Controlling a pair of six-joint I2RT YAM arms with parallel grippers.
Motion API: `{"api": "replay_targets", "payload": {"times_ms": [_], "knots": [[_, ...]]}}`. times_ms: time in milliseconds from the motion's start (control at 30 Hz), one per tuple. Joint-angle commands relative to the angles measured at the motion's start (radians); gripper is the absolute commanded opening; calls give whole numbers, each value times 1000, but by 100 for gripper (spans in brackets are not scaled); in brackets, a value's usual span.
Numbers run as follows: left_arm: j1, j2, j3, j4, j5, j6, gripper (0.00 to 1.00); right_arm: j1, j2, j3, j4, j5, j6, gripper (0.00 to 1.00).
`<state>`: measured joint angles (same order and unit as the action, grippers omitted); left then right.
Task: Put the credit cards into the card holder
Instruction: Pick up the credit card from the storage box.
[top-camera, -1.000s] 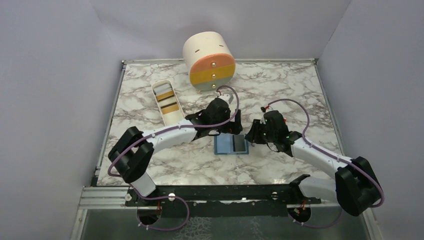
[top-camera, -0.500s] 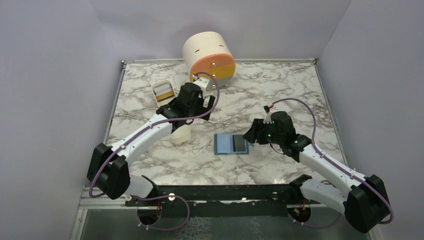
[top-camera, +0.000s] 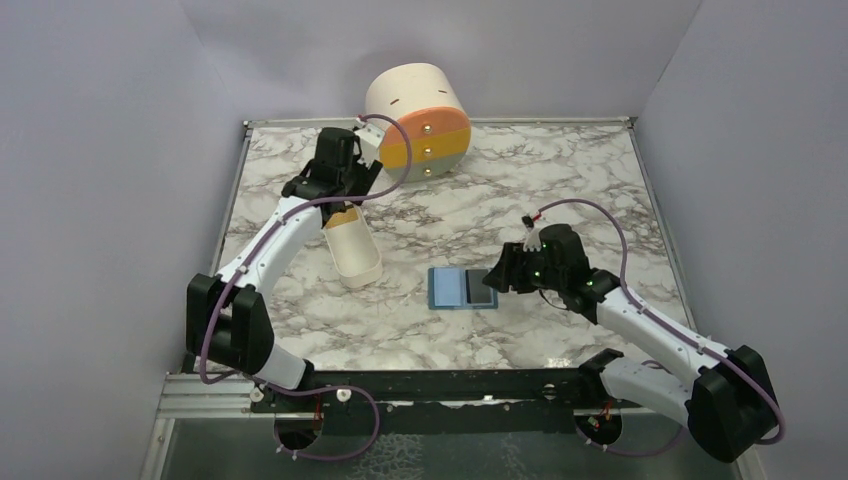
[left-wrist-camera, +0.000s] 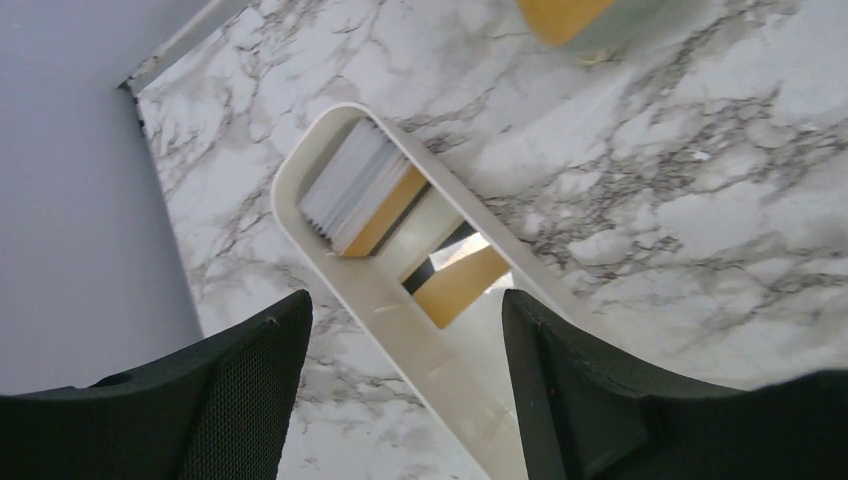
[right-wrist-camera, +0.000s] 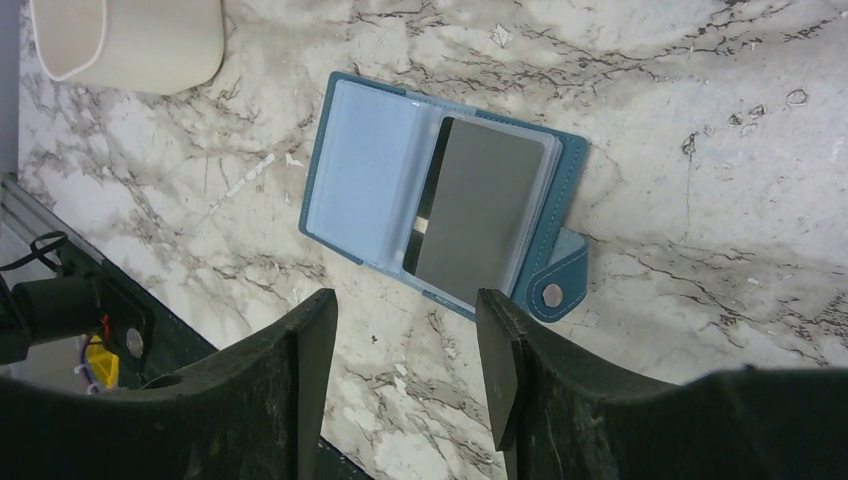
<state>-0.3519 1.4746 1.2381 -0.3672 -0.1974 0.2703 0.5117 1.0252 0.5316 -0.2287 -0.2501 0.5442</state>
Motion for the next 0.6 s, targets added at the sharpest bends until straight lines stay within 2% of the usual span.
{"api": "replay_targets", "payload": {"times_ms": [0, 133, 233, 567], "knots": [[107, 56, 67, 44, 37, 124, 70, 5, 1, 10, -18, -27, -24, 54], [175, 121, 90, 69, 4, 184, 66, 5, 11, 30, -44, -13, -36, 54], [214, 146, 88, 110, 51, 209, 65, 5, 23, 39, -52, 1, -39, 54], [225, 279, 64, 194, 128, 381, 59, 5, 28, 72, -66, 15, -23, 54]]}}
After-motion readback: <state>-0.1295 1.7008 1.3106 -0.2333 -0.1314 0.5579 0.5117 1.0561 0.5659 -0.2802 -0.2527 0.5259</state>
